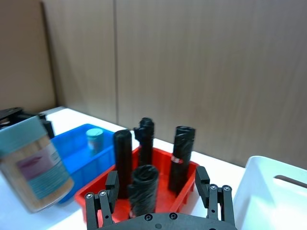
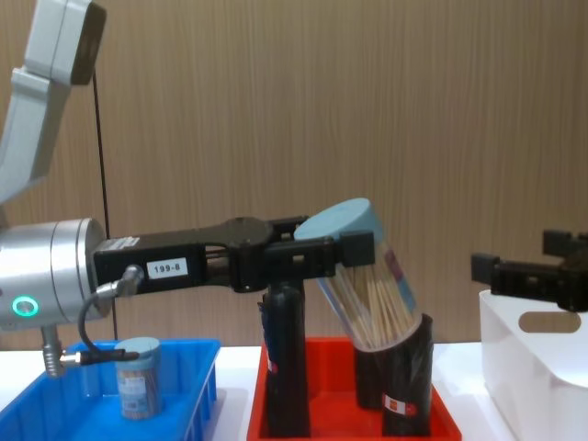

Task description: Pick the cotton swabs from the blue box and place them into the white box.

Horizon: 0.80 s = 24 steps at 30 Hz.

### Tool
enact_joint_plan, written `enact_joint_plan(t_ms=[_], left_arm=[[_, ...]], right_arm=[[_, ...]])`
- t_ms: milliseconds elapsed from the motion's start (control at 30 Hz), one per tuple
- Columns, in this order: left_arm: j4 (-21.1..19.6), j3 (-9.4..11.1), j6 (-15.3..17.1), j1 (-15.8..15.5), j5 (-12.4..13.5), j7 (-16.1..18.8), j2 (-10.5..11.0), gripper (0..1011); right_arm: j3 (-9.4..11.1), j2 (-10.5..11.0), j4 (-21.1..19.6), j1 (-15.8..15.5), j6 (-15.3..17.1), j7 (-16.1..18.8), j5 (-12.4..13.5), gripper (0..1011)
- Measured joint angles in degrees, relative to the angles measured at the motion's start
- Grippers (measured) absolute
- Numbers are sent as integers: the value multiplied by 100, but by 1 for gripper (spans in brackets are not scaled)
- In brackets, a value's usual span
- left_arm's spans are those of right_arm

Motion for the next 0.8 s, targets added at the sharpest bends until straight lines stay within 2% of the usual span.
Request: enact_joint_plan(t_ms=[467, 800], left_arm=[[8, 2, -8, -7, -2, -18, -3, 669], [11, 2, -7, -8, -1, -23, -3, 669]], right_arm=[[101, 399, -9, 188, 633, 1351, 255, 1002], [36, 490, 48, 400, 943, 2038, 164, 1001]])
